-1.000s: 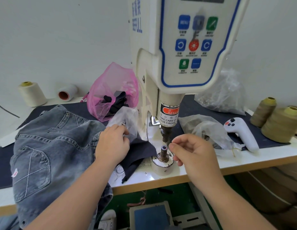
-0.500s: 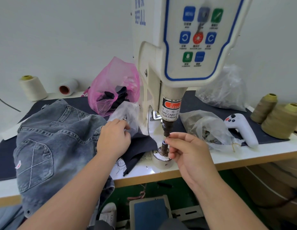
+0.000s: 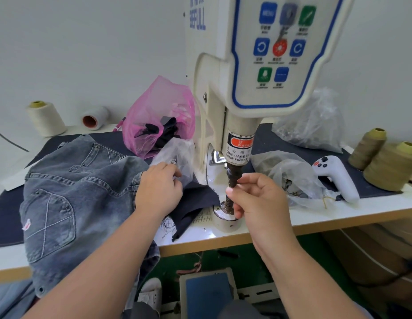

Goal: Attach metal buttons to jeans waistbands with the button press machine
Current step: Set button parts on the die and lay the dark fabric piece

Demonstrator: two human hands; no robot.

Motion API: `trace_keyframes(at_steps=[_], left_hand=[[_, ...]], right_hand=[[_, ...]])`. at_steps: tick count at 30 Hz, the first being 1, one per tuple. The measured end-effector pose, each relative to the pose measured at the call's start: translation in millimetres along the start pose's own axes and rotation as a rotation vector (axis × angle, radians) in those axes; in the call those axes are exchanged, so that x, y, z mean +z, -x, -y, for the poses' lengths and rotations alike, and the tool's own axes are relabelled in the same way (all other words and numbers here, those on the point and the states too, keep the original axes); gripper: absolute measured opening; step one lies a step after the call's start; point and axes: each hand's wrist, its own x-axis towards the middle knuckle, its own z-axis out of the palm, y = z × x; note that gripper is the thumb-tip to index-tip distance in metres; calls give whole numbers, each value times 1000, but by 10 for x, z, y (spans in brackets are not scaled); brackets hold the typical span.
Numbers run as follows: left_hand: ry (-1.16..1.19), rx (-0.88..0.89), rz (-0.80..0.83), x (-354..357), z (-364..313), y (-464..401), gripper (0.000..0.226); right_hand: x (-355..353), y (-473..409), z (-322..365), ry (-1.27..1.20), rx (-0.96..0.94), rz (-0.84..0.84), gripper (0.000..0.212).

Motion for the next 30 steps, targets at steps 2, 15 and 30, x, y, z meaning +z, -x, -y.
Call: trace_keyframes(at_steps=[2, 15, 30], left_hand=[[-3, -2, 3, 3, 4, -1, 20], [1, -6, 6, 1, 1, -6, 21], [-4, 3, 0, -15, -11, 10, 18]], right_hand=[[23, 2, -3, 11, -2, -17, 24], [78, 30, -21, -166, 110, -138, 24], [-31, 124, 34, -336, 152, -33, 32]])
